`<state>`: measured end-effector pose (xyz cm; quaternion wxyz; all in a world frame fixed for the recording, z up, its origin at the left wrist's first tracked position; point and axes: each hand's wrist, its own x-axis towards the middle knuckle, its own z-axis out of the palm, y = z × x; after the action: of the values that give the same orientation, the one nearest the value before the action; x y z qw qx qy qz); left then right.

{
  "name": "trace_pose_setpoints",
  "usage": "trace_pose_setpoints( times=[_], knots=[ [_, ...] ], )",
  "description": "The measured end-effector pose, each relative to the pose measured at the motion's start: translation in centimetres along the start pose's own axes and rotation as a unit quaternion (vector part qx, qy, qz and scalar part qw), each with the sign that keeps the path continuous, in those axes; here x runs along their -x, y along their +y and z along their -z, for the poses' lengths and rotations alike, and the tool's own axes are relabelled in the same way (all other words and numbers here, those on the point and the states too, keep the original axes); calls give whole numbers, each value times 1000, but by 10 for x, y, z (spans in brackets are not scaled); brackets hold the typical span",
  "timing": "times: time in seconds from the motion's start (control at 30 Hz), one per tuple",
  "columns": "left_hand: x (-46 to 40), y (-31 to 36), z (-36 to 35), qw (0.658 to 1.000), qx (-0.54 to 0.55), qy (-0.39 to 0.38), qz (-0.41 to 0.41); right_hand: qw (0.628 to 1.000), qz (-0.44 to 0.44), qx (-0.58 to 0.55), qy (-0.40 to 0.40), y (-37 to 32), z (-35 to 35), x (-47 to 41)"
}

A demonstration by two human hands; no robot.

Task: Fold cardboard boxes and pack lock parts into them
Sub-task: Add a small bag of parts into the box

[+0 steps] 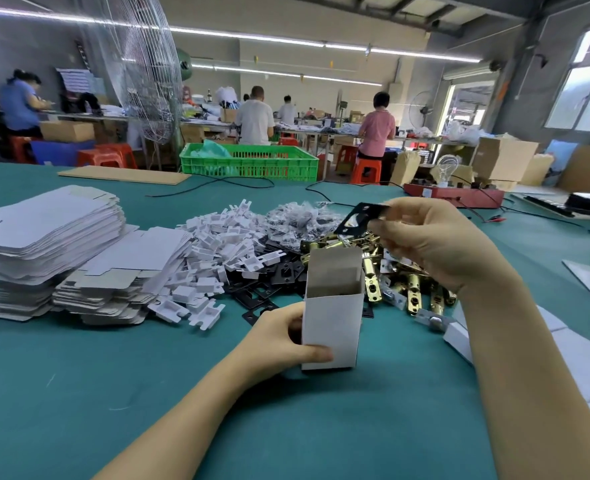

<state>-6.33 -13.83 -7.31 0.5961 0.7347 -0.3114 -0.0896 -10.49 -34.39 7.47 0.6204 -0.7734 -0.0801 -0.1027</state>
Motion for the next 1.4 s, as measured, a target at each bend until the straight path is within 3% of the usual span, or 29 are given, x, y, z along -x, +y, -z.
trace_pose_setpoints(
  times=[0.1, 0.27, 0.47, 0.83, 1.2, 1.3, 1.4],
  knots=[
    [1, -1, 0, 1000, -5, 0, -2, 979, 62, 187, -56, -14, -5, 6],
    [1, -4, 0, 1000, -26, 8, -10, 885, 93, 439, -122, -23, -15, 9],
    [2, -6, -2, 997, -74, 22, -22, 838, 81, 515, -164, -22, -30, 11],
    [2, -3, -2, 994, -102, 28, -25, 811, 26, 519, -269, -6, -40, 6],
    [1, -6, -1, 997, -70, 18, -11, 893, 16, 413, -179, -15, 4, 9],
    [0, -7, 0, 999, -54, 6, 6, 930, 26, 351, -102, -9, 16, 7],
    [-1, -5, 1, 999, -40, -18, 28, 940, 26, 339, -4, 2, 27, 1]
  ],
)
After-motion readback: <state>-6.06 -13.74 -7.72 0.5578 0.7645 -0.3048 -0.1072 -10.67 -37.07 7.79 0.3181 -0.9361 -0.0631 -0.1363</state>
